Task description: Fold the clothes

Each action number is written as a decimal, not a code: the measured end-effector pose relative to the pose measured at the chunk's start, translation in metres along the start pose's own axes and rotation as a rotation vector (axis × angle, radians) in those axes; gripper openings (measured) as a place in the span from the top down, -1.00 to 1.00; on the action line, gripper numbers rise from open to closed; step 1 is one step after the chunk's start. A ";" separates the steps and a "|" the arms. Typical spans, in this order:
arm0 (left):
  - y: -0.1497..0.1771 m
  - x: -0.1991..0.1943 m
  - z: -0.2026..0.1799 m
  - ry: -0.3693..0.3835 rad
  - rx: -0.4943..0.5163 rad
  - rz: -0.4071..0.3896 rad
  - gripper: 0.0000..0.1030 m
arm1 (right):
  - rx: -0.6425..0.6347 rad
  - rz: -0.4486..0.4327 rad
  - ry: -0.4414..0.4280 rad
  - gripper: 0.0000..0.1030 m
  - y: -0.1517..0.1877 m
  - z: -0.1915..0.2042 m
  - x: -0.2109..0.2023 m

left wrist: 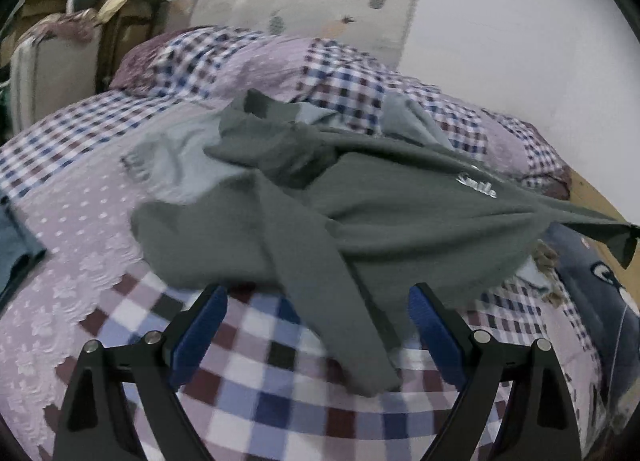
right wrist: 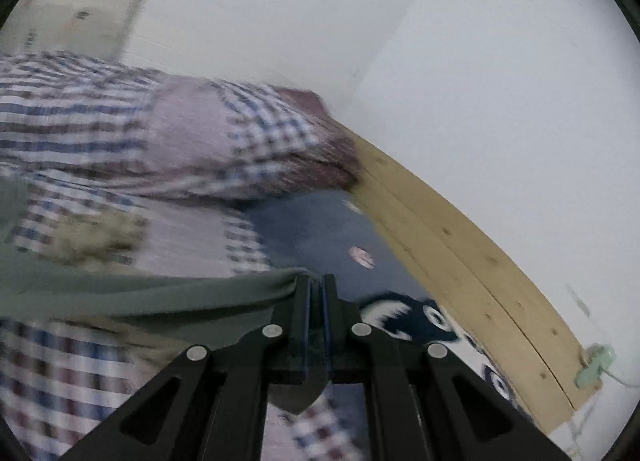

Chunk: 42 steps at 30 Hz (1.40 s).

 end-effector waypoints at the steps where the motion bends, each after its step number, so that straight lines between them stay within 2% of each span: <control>1: -0.001 0.000 -0.007 0.008 0.017 -0.013 -0.83 | 0.013 0.020 0.035 0.95 0.008 -0.015 0.015; 6: -0.003 0.003 -0.034 0.022 0.097 -0.048 -0.83 | 0.083 0.180 0.194 0.94 0.076 -0.084 0.087; 8: 0.003 0.009 -0.044 0.038 0.114 -0.029 -0.83 | 0.125 0.251 0.200 0.92 0.109 -0.099 0.110; 10: 0.008 0.017 -0.054 0.056 0.130 -0.013 -0.83 | 0.151 0.348 0.162 0.85 0.148 -0.099 0.131; 12: 0.012 0.023 -0.065 0.080 0.143 0.001 -0.83 | 0.179 0.406 0.156 0.80 0.180 -0.101 0.138; 14: 0.017 0.026 -0.078 0.109 0.164 0.012 -0.83 | 0.217 0.455 0.152 0.67 0.209 -0.105 0.142; 16: 0.024 0.027 -0.090 0.116 0.196 0.032 -0.83 | 0.245 0.488 0.124 0.10 0.228 -0.103 0.136; 18: 0.031 0.032 -0.101 0.119 0.227 0.055 -0.83 | 0.256 0.462 0.034 0.06 0.230 -0.081 0.106; 24: 0.045 0.053 -0.117 0.137 0.225 0.135 -0.83 | 0.287 0.383 -0.235 0.01 0.233 -0.014 0.011; 26: 0.052 0.060 -0.120 0.138 0.227 0.168 -0.58 | 0.296 0.356 -0.325 0.00 0.234 0.008 -0.022; 28: 0.061 0.069 -0.119 0.146 0.206 0.220 0.34 | 0.305 0.327 -0.414 -0.03 0.235 0.030 -0.055; 29: 0.064 0.072 -0.117 0.158 0.178 0.240 0.49 | 0.309 0.313 -0.459 -0.03 0.235 0.040 -0.072; 31: 0.066 0.069 -0.109 0.200 0.098 0.236 0.61 | 0.313 0.303 -0.595 -0.04 0.241 0.078 -0.108; 34: 0.063 0.058 -0.098 0.282 -0.022 0.210 0.85 | 0.261 0.318 -0.848 -0.05 0.260 0.162 -0.170; 36: 0.060 0.047 -0.093 0.376 -0.117 0.178 0.85 | 0.191 0.335 -0.978 -0.05 0.277 0.212 -0.208; 40: 0.054 0.023 -0.088 0.649 -0.344 0.111 0.85 | 0.113 0.405 -1.170 -0.05 0.311 0.274 -0.260; 42: 0.052 0.009 -0.087 0.744 -0.412 0.090 0.85 | 0.041 0.397 -1.232 -0.05 0.326 0.296 -0.287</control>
Point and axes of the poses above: each gripper's, at about its wrist camera, not at the fingertips, and x roughly the way its jaws point, z to its left, y to its underside, the point moved 7 cm from there along x, roughly the way its jaws point, and after that the axes turned 12 degrees about x, right-handed, at the moved point
